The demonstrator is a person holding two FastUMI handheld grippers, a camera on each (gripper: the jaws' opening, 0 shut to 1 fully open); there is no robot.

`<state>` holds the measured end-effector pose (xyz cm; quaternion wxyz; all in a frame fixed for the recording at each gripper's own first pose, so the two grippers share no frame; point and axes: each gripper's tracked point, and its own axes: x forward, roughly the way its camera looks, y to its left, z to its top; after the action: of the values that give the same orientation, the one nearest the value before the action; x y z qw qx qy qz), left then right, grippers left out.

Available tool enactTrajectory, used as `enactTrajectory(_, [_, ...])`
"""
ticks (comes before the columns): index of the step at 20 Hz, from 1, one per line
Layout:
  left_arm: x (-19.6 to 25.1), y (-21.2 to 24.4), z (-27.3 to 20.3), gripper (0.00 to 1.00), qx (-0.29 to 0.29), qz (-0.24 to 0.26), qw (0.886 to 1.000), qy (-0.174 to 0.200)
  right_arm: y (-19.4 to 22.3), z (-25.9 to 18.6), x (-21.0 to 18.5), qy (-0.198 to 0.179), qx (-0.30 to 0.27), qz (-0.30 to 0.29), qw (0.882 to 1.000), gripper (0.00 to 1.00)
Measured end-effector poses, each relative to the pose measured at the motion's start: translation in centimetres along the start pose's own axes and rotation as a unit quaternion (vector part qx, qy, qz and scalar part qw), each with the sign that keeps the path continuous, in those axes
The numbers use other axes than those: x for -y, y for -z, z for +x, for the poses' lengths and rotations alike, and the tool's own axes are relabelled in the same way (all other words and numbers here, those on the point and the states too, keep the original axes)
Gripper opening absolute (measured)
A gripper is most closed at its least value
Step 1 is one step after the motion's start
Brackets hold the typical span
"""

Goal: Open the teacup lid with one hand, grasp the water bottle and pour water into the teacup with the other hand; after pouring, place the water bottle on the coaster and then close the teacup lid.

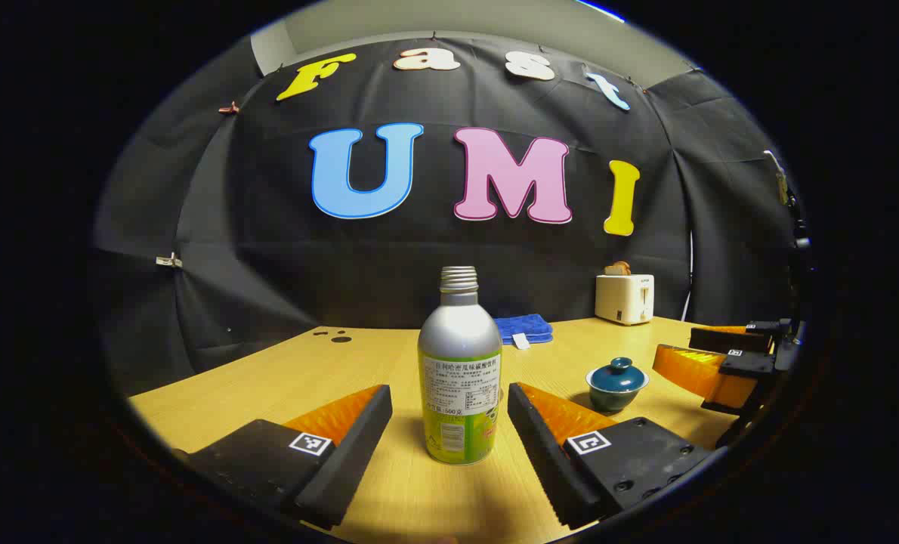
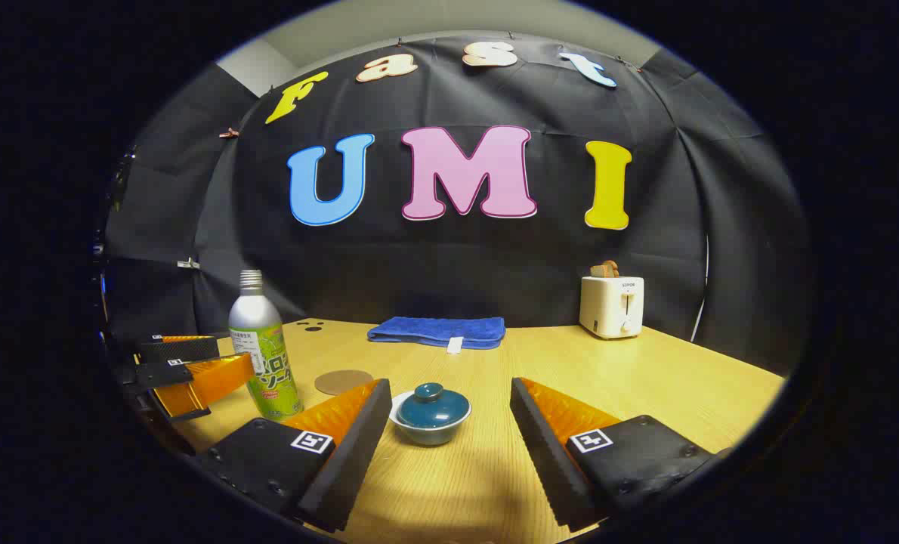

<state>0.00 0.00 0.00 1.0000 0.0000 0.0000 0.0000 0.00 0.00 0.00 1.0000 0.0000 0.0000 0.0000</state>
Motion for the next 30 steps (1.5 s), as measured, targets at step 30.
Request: enactTrajectory(30, [0.9,-0.1,0.9,0.97,0.001,-0.001,1.0,0.009,0.6,3.8,-1.3,-0.049,-0.029,-0.02,0.998,0.98])
